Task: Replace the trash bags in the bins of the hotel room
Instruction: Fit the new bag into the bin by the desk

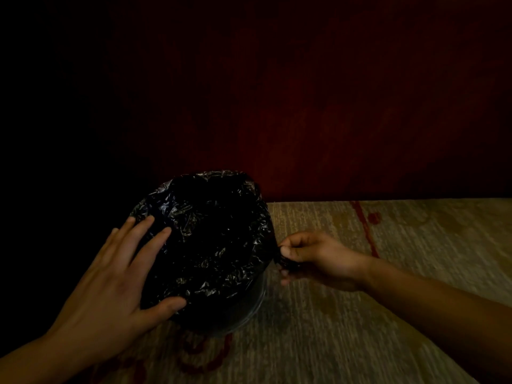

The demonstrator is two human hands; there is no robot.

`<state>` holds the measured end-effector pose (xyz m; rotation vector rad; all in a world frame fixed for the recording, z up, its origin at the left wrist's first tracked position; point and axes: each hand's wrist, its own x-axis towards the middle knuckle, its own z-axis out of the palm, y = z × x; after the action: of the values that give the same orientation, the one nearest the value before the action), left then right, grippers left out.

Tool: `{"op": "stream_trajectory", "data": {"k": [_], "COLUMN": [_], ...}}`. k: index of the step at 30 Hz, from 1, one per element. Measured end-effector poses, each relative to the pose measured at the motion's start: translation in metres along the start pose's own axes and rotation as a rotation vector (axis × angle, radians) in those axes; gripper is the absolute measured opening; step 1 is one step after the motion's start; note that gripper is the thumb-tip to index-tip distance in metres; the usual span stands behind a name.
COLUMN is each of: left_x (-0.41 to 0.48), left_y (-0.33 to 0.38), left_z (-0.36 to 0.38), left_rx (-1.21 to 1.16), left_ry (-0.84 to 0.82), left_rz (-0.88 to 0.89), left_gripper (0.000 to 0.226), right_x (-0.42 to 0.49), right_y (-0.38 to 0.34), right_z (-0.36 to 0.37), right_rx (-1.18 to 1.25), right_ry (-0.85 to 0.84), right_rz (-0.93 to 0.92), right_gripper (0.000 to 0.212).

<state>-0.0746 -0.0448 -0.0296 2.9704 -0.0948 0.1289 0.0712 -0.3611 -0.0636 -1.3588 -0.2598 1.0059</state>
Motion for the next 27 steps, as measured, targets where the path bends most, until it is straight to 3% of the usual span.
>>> {"op": "stream_trajectory", "data": {"k": [3, 8, 15, 21, 27], "left_x": [0.0, 0.001, 0.001, 0.001, 0.001], "left_y": [-0.001, 0.001, 0.004, 0.002, -0.001], "left_z": [0.0, 0.001, 0.0, 0.001, 0.004], "left_rx": [-0.006, 0.011, 0.013, 0.017, 0.025], "left_ry": [-0.003, -0.002, -0.003, 0.003, -0.013], "left_rz": [0.003, -0.006, -0.004, 0.007, 0.01], "left_gripper": [0.098, 0.098, 0.098, 0.098, 0.098], "right_x": [0.007, 0.011, 0.019, 0.024, 0.025], "right_y": [0.005, 0.012, 0.012, 0.013, 0.012], "right_z": [0.01, 0.024, 0.033, 0.043, 0.05], "right_rx": [0.338, 0.509, 0.484, 0.45, 0.42], "right_ry": [0.026, 0.249, 0.322, 0.46, 0.482], "right_rz": [0.086, 0.062, 0.14, 0.1, 0.052], "right_gripper": [0.012, 0.014, 0.02, 0.023, 0.017]}}
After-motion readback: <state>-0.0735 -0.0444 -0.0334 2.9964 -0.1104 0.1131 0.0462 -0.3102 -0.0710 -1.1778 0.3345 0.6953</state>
